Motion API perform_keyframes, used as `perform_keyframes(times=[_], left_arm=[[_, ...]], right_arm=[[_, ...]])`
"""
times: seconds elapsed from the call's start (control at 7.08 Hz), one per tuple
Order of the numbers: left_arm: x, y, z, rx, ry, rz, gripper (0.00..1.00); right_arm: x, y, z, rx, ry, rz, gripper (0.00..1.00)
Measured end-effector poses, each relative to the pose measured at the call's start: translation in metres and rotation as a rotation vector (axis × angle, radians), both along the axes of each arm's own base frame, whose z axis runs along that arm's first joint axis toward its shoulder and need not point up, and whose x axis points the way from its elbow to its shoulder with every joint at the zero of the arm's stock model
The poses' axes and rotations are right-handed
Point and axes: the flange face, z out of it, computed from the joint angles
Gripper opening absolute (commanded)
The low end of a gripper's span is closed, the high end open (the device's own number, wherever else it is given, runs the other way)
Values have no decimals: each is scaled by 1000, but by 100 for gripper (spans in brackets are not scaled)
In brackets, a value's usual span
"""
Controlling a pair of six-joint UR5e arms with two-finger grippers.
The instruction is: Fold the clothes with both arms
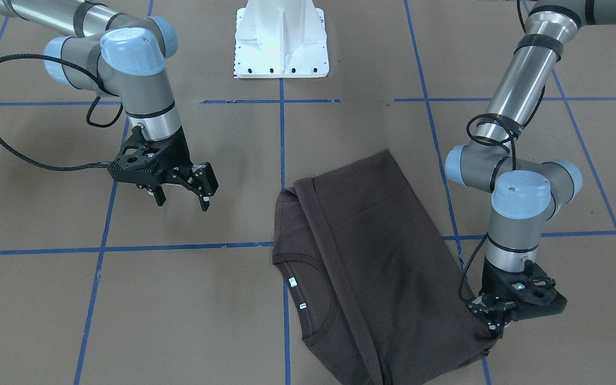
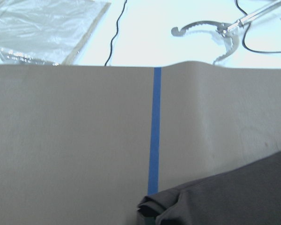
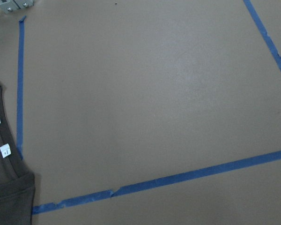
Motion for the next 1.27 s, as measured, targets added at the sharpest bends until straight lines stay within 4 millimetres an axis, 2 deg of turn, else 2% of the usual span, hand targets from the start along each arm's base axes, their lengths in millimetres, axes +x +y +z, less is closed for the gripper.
perform_keyframes(times=[0.14,0.28,0.42,0.71,0.85,1.13,1.27], left_arm=[[-13,-4,2,27,-31,21,100],[-20,3,-3,53,-18,60,100],[-25,17,-13,66,31,121,100],[-37,44,-23,84,99,201,100],[-39,50,-25,90,110,210,100],[-38,55,-28,95,119,216,100],[-37,56,-28,95,120,217,100]], right_arm=[[-9,6,-5,-1,-12,-6,100],[-19,7,-15,1,-27,-8,100],[-36,0,-31,-4,-40,-2,100],[-87,-28,-68,-11,-41,14,100],[-112,-39,-81,-4,-32,22,97],[-154,-51,-94,-6,-1,24,88],[-167,-51,-90,-11,20,15,82]])
